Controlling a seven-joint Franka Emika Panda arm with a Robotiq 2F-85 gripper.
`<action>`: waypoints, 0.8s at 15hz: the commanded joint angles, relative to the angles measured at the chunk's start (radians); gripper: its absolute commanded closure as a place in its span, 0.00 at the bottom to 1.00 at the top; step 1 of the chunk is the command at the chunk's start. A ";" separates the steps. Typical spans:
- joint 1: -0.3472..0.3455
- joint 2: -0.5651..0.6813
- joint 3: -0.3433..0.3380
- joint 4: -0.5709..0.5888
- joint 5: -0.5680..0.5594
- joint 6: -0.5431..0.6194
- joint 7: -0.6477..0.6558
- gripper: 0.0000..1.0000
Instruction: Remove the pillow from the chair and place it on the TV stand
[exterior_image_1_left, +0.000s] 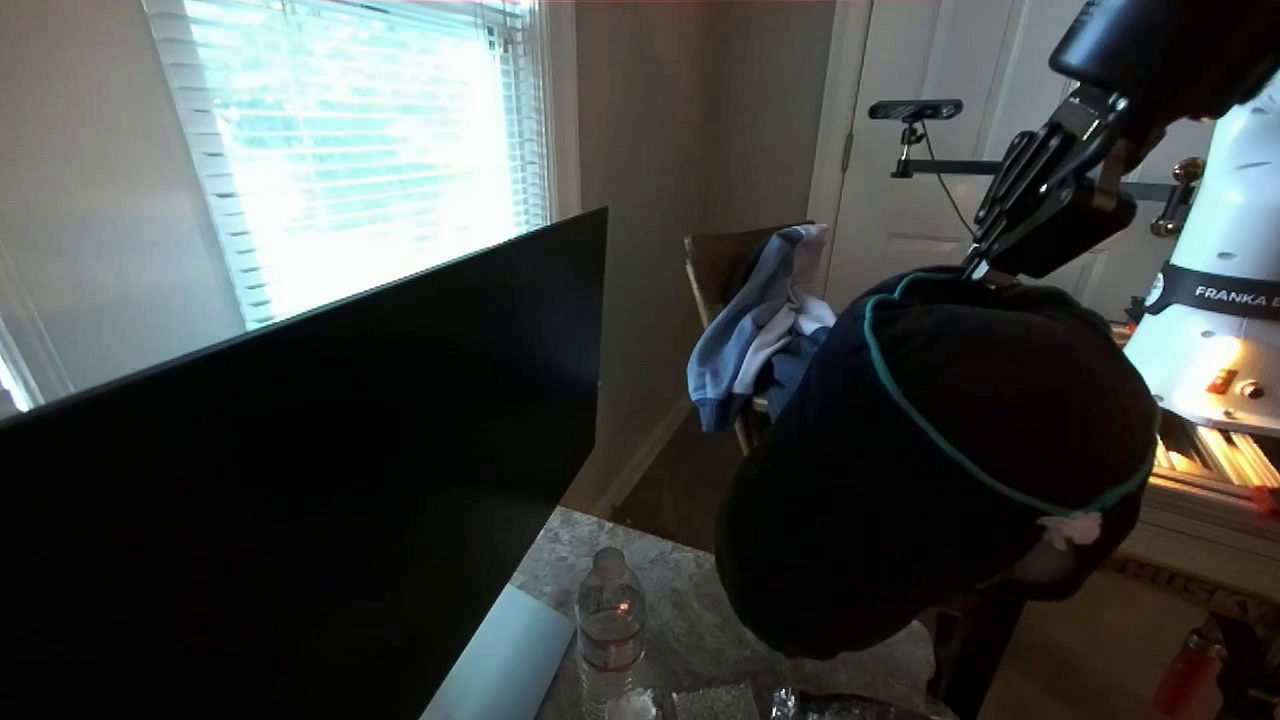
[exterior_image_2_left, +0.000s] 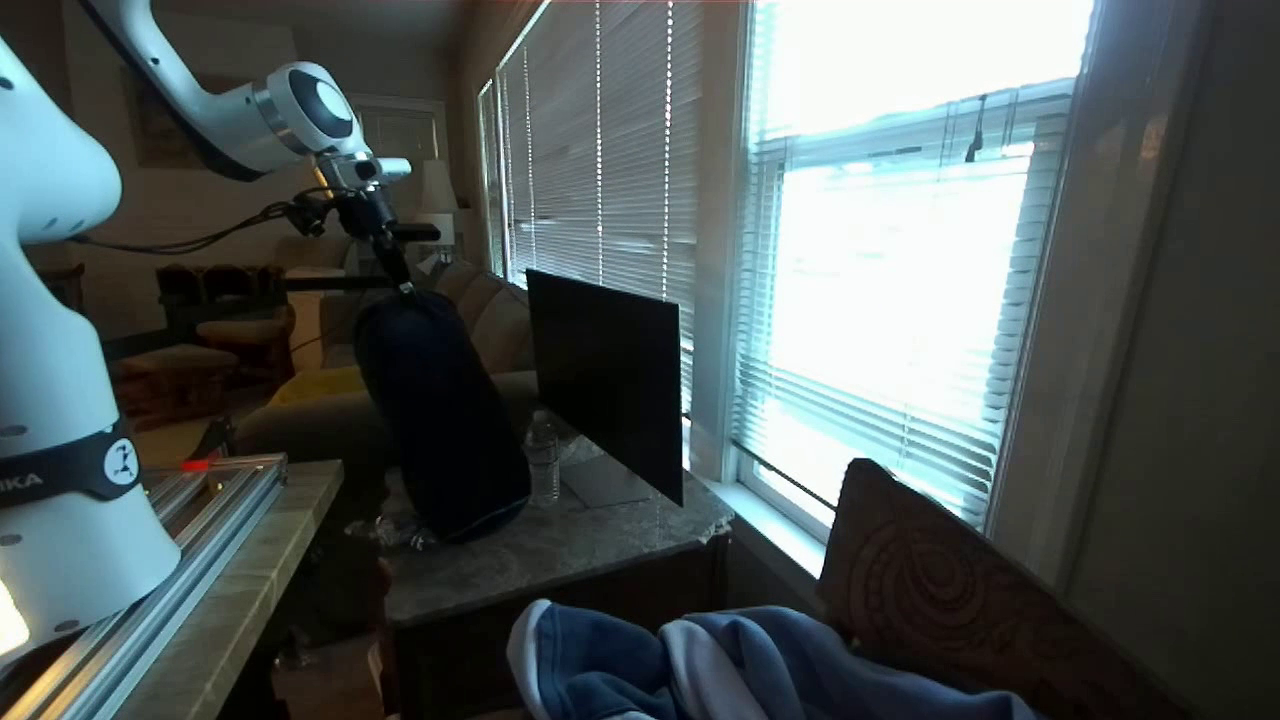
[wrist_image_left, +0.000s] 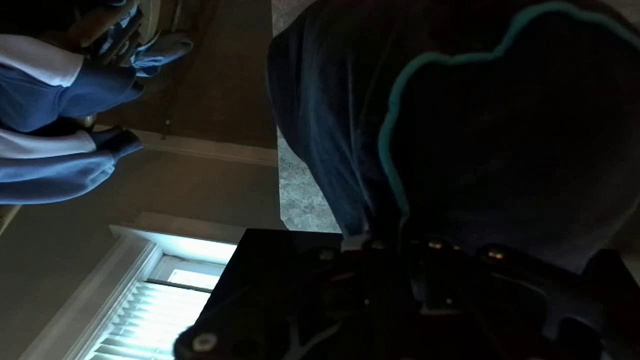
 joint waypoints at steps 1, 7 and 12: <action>0.000 0.003 0.000 0.001 -0.001 0.000 0.000 0.92; -0.076 0.013 0.056 0.002 -0.059 0.038 0.110 0.98; -0.255 0.012 0.218 0.020 -0.143 0.069 0.267 0.98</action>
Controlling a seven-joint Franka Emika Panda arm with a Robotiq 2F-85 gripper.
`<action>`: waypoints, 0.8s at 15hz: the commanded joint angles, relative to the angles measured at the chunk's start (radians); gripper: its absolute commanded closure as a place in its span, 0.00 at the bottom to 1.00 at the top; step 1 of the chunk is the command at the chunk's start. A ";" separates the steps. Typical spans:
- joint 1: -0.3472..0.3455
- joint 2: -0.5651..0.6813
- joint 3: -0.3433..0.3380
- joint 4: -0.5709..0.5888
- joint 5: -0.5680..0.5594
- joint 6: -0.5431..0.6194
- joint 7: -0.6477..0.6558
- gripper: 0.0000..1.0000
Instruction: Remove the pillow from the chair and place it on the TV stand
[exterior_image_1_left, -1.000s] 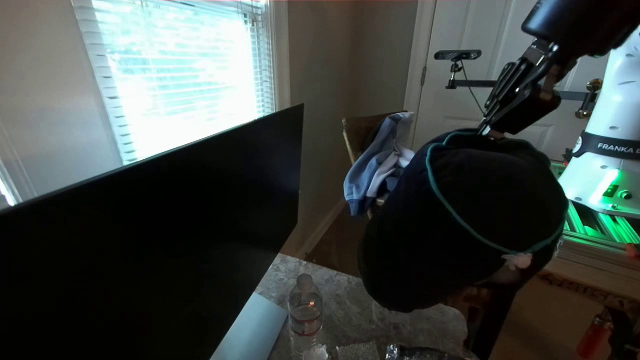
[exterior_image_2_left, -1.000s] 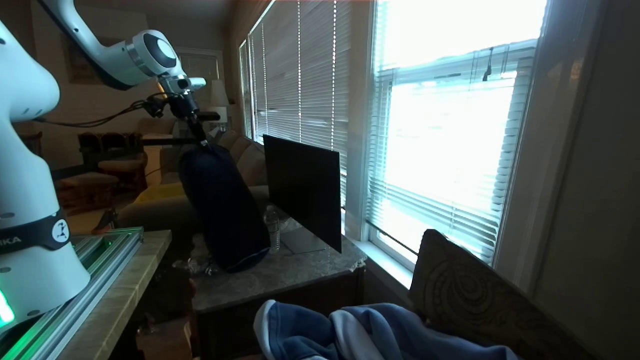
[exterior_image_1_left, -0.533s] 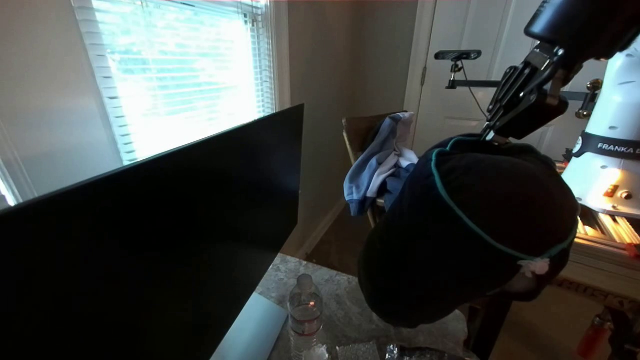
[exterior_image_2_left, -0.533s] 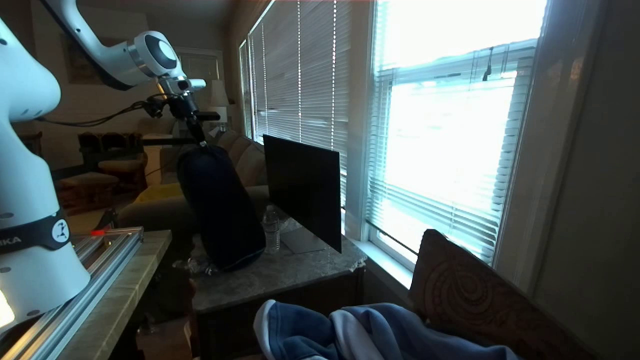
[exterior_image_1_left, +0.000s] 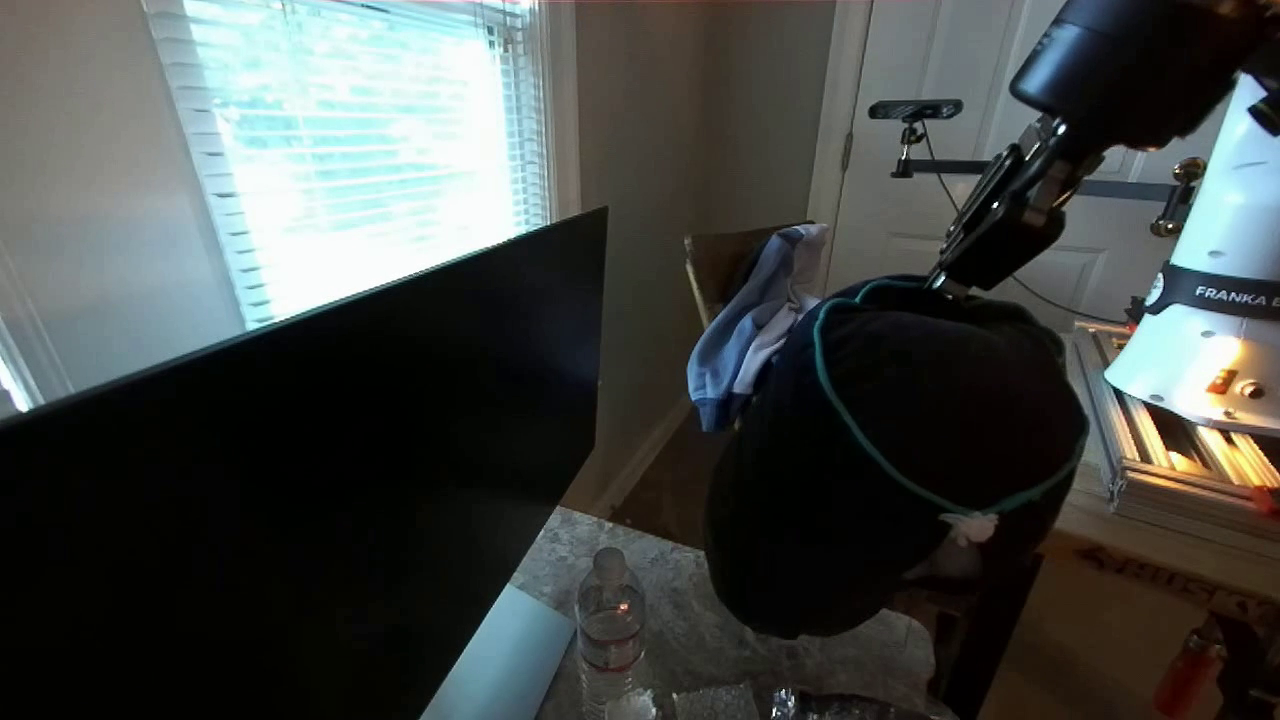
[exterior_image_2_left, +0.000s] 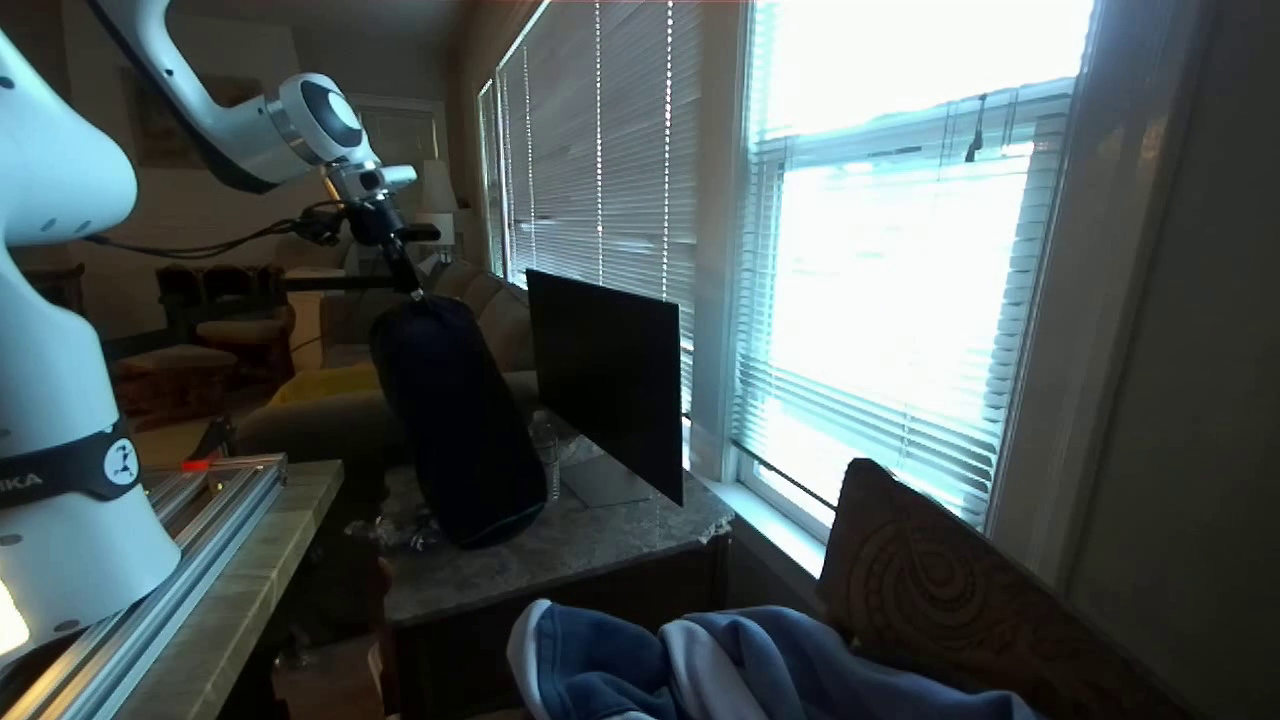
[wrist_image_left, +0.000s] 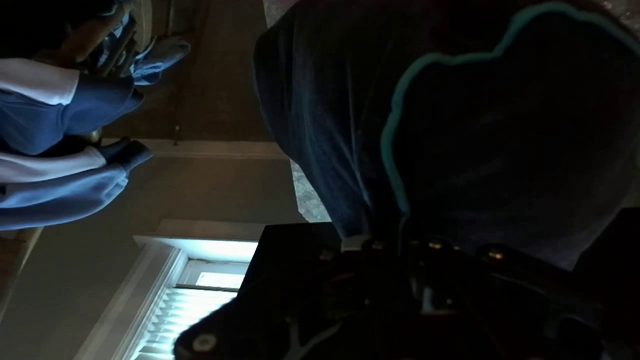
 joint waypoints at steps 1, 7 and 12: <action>-0.149 0.006 0.144 0.031 -0.084 0.016 0.118 0.98; -0.445 -0.099 0.452 0.027 -0.053 0.092 0.106 0.98; -0.717 -0.209 0.716 0.068 0.034 0.320 0.076 0.98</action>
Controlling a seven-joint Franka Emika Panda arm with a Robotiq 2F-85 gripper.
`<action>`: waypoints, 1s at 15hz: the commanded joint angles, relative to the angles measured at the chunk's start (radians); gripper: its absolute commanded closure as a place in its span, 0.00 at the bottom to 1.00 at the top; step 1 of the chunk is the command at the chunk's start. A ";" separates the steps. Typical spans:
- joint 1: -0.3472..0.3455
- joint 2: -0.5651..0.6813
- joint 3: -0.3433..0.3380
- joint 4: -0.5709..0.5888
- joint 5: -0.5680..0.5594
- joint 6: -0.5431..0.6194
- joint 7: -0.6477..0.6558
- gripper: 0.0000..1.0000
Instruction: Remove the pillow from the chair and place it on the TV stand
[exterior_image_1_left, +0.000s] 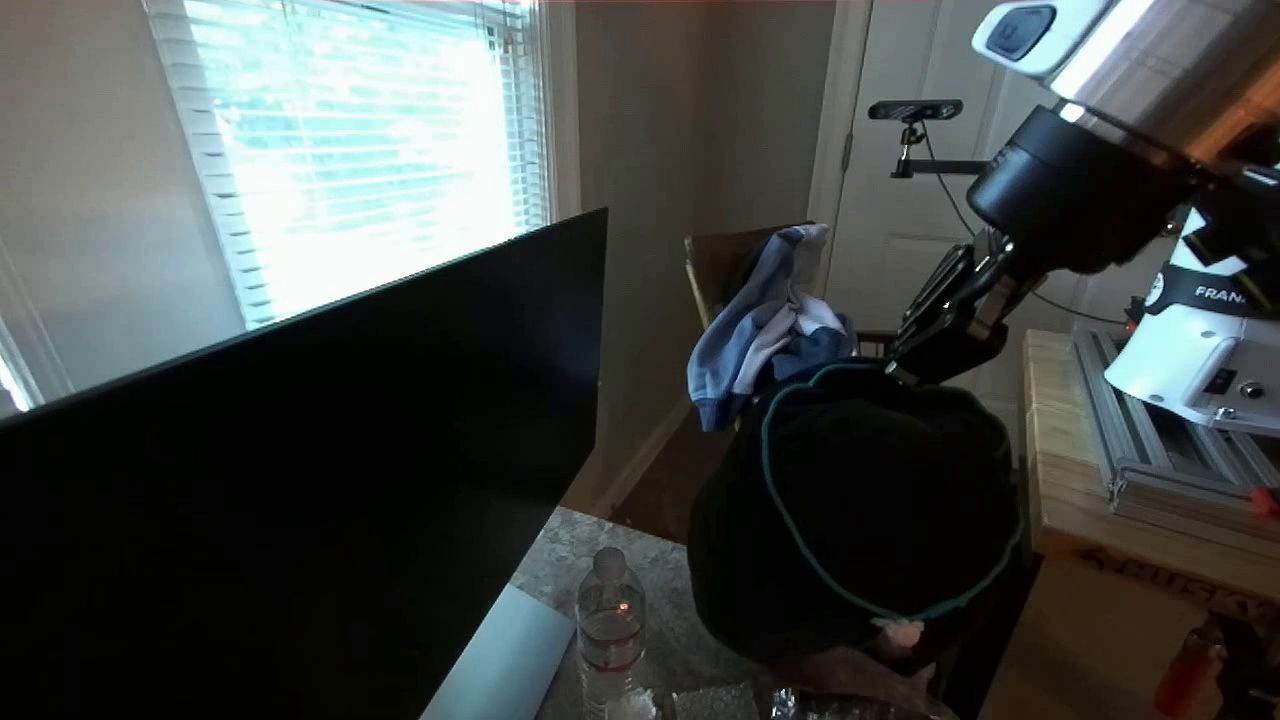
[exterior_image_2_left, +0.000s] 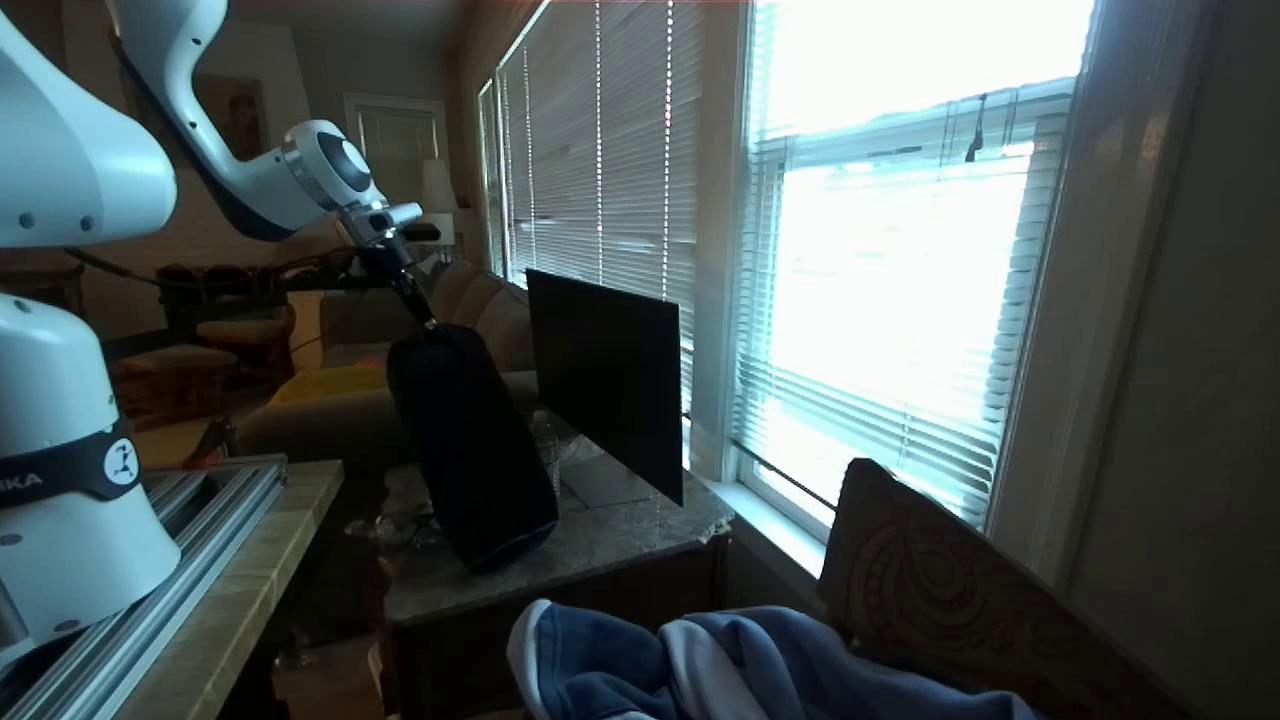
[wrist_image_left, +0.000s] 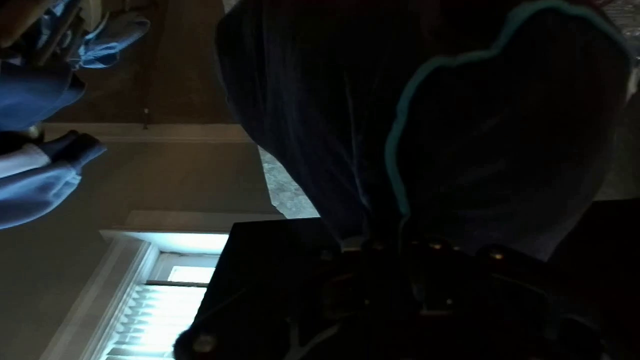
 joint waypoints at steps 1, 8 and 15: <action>-0.181 -0.126 0.181 0.067 0.075 0.138 -0.019 0.98; -0.347 -0.233 0.403 0.165 0.479 0.242 -0.293 0.98; -0.411 -0.313 0.519 0.295 0.799 0.203 -0.511 0.98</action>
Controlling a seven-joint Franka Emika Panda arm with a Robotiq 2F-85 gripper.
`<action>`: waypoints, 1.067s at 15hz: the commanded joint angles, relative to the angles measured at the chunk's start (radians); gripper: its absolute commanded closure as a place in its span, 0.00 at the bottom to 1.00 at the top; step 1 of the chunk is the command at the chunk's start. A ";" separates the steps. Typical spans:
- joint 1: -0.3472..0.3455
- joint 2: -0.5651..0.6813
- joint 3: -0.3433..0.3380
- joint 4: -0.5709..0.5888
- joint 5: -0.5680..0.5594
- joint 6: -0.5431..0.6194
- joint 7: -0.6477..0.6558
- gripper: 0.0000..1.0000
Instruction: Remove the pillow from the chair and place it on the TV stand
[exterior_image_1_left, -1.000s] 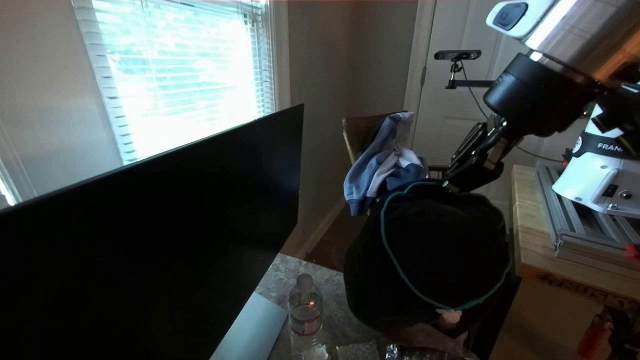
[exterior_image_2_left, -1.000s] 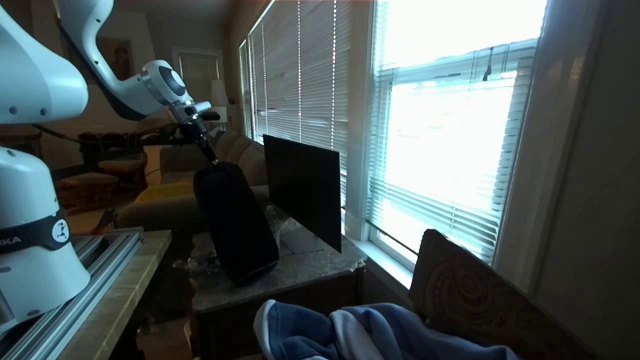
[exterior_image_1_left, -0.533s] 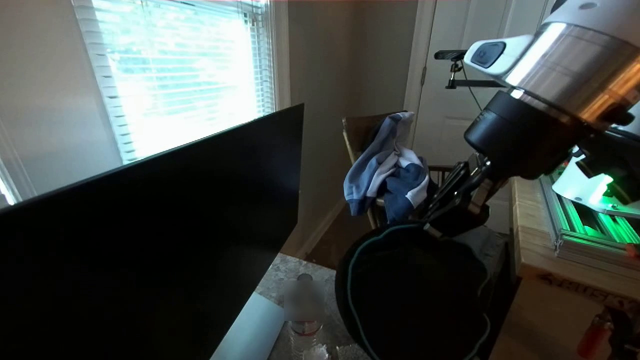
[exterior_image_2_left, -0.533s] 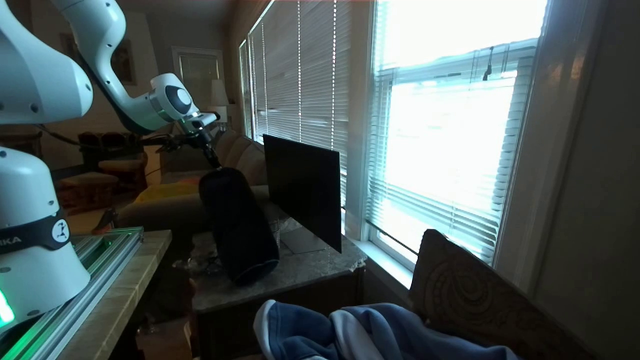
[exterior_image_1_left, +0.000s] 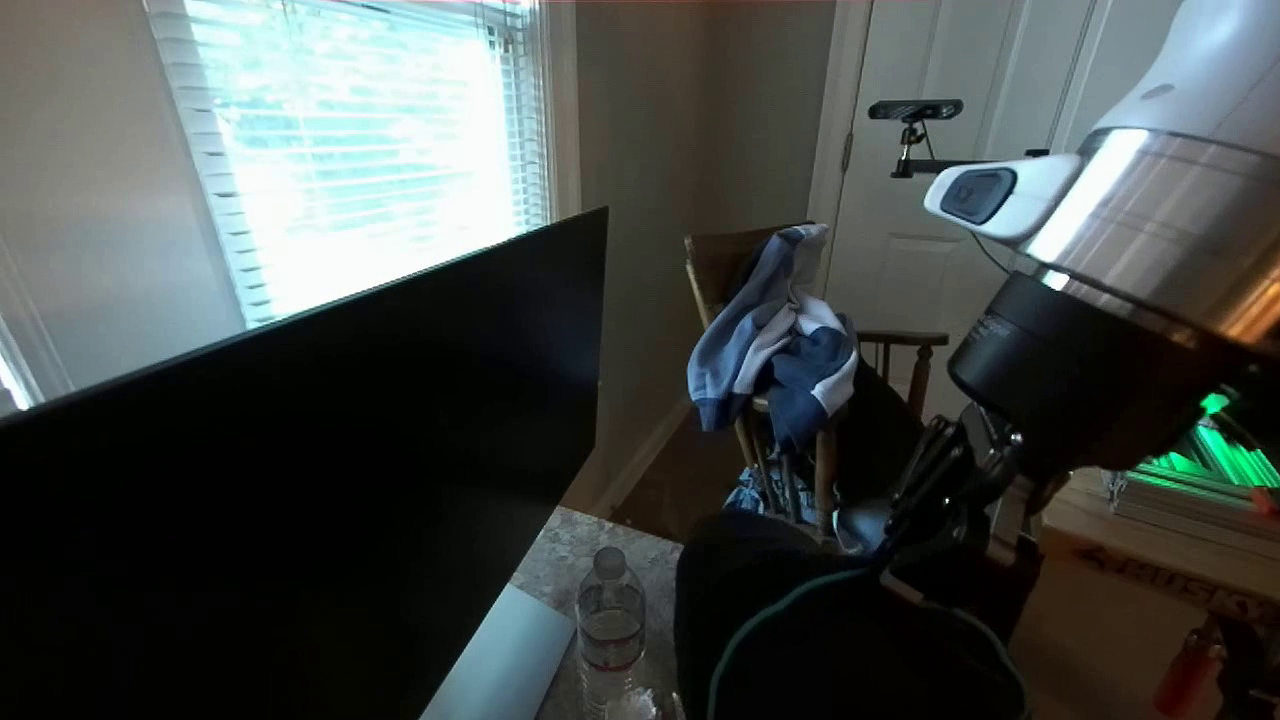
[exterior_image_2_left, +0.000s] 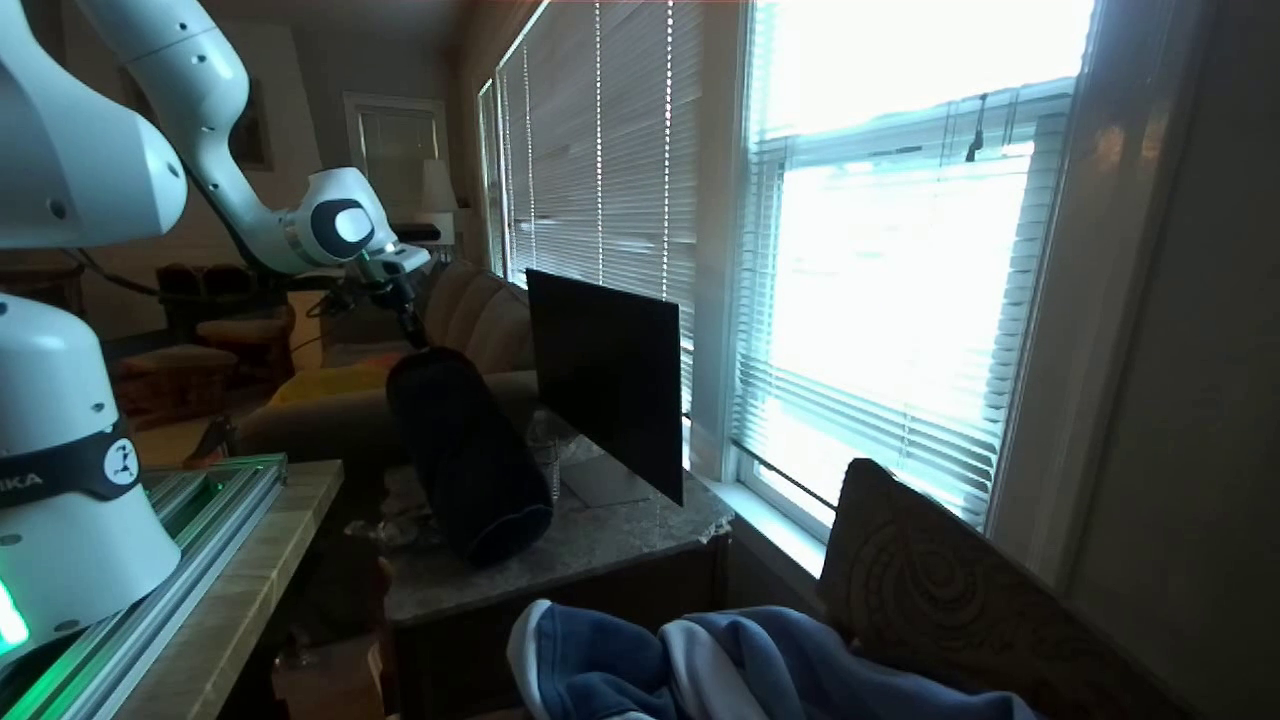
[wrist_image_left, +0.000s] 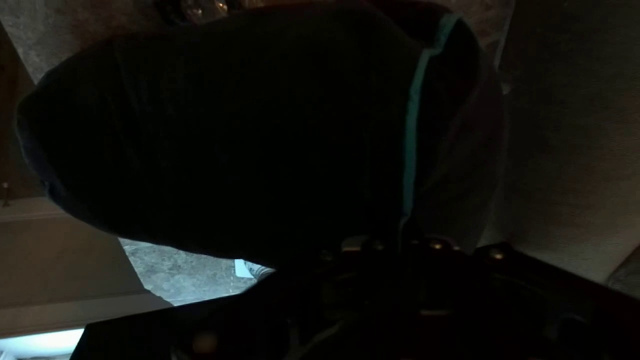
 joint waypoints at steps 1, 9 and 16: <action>-0.055 -0.056 0.057 0.101 0.151 -0.037 -0.109 0.98; -0.143 -0.095 0.110 0.218 0.433 -0.186 -0.360 0.98; -0.049 -0.231 -0.038 0.281 0.526 -0.335 -0.340 0.98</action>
